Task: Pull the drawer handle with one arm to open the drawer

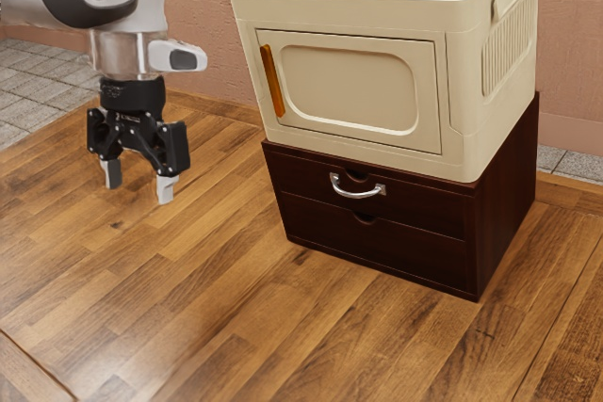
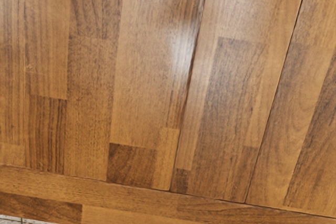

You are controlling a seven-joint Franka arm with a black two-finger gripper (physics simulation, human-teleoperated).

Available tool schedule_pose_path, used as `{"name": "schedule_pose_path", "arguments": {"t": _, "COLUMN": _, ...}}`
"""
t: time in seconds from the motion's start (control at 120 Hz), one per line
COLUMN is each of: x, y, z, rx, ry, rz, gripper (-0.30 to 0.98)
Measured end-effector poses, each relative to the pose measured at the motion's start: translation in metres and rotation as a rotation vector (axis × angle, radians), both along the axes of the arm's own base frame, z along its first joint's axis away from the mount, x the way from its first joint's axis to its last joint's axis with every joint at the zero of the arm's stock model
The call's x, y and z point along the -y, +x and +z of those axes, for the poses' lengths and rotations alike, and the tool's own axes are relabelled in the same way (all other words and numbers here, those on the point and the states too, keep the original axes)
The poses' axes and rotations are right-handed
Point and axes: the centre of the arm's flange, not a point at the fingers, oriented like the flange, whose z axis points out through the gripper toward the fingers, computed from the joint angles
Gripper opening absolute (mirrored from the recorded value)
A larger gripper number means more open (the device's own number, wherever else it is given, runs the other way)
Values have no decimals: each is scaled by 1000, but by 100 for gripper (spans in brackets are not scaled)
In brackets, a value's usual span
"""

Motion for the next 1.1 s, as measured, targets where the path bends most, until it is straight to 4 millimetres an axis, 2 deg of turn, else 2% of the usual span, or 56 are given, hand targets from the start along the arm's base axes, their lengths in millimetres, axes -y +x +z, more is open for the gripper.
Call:
{"name": "schedule_pose_path", "arguments": {"t": 0.108, "x": 1, "y": 20, "z": 6, "rx": 147, "ry": 24, "rz": -28, "gripper": 69}}
{"name": "schedule_pose_path", "arguments": {"t": 0.217, "x": 1, "y": 31, "z": 15, "rx": 243, "ry": 38, "rz": -45, "gripper": 69}}
{"name": "schedule_pose_path", "arguments": {"t": 0.275, "x": 6, "y": 16, "z": 55, "rx": 346, "ry": 59, "rz": -60, "gripper": 69}}
{"name": "schedule_pose_path", "arguments": {"t": 0.308, "x": 13, "y": -2, "z": 98, "rx": 440, "ry": 75, "rz": -74, "gripper": 69}}
{"name": "schedule_pose_path", "arguments": {"t": 0.35, "x": 23, "y": -23, "z": 139, "rx": 529, "ry": 86, "rz": -92, "gripper": 69}}
{"name": "schedule_pose_path", "arguments": {"t": 0.375, "x": 28, "y": -31, "z": 153, "rx": 561, "ry": 88, "rz": -103, "gripper": 69}}
{"name": "schedule_pose_path", "arguments": {"t": 0.4, "x": 33, "y": -32, "z": 158, "rx": 576, "ry": 89, "rz": -114, "gripper": 69}}
{"name": "schedule_pose_path", "arguments": {"t": 0.45, "x": 39, "y": -8, "z": 141, "rx": 566, "ry": 97, "rz": -160, "gripper": 69}}
{"name": "schedule_pose_path", "arguments": {"t": 0.508, "x": 50, "y": 35, "z": 84, "rx": 486, "ry": 72, "rz": -239, "gripper": 69}}
{"name": "schedule_pose_path", "arguments": {"t": 0.575, "x": 79, "y": 73, "z": 24, "rx": 416, "ry": 28, "rz": -362, "gripper": 69}}
{"name": "schedule_pose_path", "arguments": {"t": 0.625, "x": 97, "y": 88, "z": -9, "rx": 387, "ry": 5, "rz": -446, "gripper": 68}}
{"name": "schedule_pose_path", "arguments": {"t": 0.692, "x": 105, "y": 98, "z": -29, "rx": 394, "ry": -7, "rz": -532, "gripper": 68}}
{"name": "schedule_pose_path", "arguments": {"t": 0.75, "x": 106, "y": 103, "z": -36, "rx": 418, "ry": -10, "rz": -600, "gripper": 68}}
{"name": "schedule_pose_path", "arguments": {"t": 0.817, "x": 103, "y": 104, "z": -29, "rx": 455, "ry": 6, "rz": -670, "gripper": 69}}
{"name": "schedule_pose_path", "arguments": {"t": 1.1, "x": 107, "y": 81, "z": -6, "rx": 535, "ry": 48, "rz": -933, "gripper": 69}}
